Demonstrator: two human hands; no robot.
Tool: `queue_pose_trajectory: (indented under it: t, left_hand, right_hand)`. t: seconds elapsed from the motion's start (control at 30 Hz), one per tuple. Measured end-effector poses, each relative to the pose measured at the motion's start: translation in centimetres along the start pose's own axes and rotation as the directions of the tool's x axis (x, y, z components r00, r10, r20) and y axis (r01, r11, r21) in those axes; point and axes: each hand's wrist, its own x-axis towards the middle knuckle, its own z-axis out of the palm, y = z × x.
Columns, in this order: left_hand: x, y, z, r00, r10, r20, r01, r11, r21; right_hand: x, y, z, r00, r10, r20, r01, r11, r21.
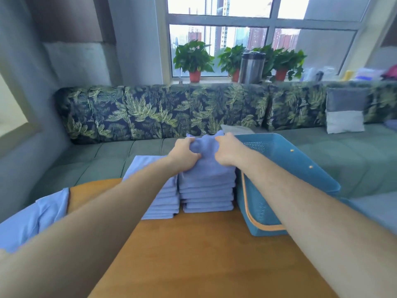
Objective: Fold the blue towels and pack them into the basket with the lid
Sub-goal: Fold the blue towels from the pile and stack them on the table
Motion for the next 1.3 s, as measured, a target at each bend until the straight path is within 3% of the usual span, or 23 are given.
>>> queue_pose_trajectory:
  t: [0.07, 0.13, 0.2, 0.27, 0.33, 0.4, 0.47, 0.6, 0.7, 0.8, 1.0, 1.13, 1.3]
  left_hand:
    - [1.8, -0.7, 1.8, 0.995, -0.079, 0.067, 0.06, 0.968, 0.244]
    - [2.7, -0.8, 2.8, 0.993, -0.099, 0.059, 0.059, 0.877, 0.478]
    - [3.6, -0.5, 3.3, 0.998, 0.056, 0.041, -0.069, 0.88, 0.471]
    - [3.9, -0.9, 4.0, 0.979, 0.155, 0.137, -0.2, 0.874, 0.444]
    - [3.6, -2.6, 5.2, 0.963, 0.104, 0.249, -0.212, 0.862, 0.46]
    - [3.1, -4.6, 6.7, 0.959, 0.061, 0.276, -0.21, 0.808, 0.551]
    - [3.1, -4.8, 7.1, 0.961, 0.043, 0.274, -0.217, 0.73, 0.648]
    - [2.2, -3.0, 5.2, 0.972, 0.127, 0.199, -0.228, 0.729, 0.646]
    - [-0.7, -2.8, 2.6, 0.96, 0.264, 0.091, -0.268, 0.786, 0.557]
    - [-5.2, -3.8, -0.5, 0.957, 0.29, -0.021, -0.248, 0.854, 0.458]
    - [-15.4, -10.7, -6.0, 0.978, 0.162, -0.133, -0.084, 0.884, 0.46]
    - [-20.9, -18.0, -8.7, 0.974, -0.072, -0.215, 0.152, 0.911, 0.383]
    - [-27.4, -27.4, -11.1, 0.92, -0.328, -0.216, 0.389, 0.837, 0.386]
  right_hand:
    - [2.2, 0.3, 2.5, 0.992, 0.056, 0.111, -0.033, 0.98, -0.199]
    - [3.2, 0.2, 4.4, 0.987, 0.101, 0.127, -0.056, 0.946, -0.319]
    - [3.6, 0.0, 5.0, 0.997, 0.062, 0.046, -0.046, 0.956, -0.289]
    - [4.1, 0.0, 5.9, 1.0, 0.002, 0.003, -0.002, 0.978, -0.21]
    - [4.6, 0.5, 8.3, 0.995, -0.023, 0.101, 0.046, 0.973, -0.227]
    - [4.1, 0.7, 10.9, 0.985, 0.037, 0.167, 0.011, 0.961, -0.277]
    - [3.4, 0.5, 11.0, 0.986, 0.087, 0.144, -0.047, 0.965, -0.259]
    - [2.0, -0.3, 7.4, 0.997, 0.031, 0.064, -0.018, 0.981, -0.192]
    - [-1.3, -1.6, 5.6, 0.993, -0.091, -0.08, 0.075, 0.982, -0.174]
    - [-5.2, -4.7, 5.3, 0.964, -0.208, -0.167, 0.186, 0.973, -0.14]
    - [-9.5, -14.0, 8.7, 0.896, -0.412, -0.167, 0.408, 0.911, -0.063]
    - [-11.1, -21.3, 13.0, 0.854, -0.515, -0.07, 0.515, 0.857, -0.023]
    - [-12.3, -29.1, 19.7, 0.802, -0.585, 0.117, 0.586, 0.81, 0.032]
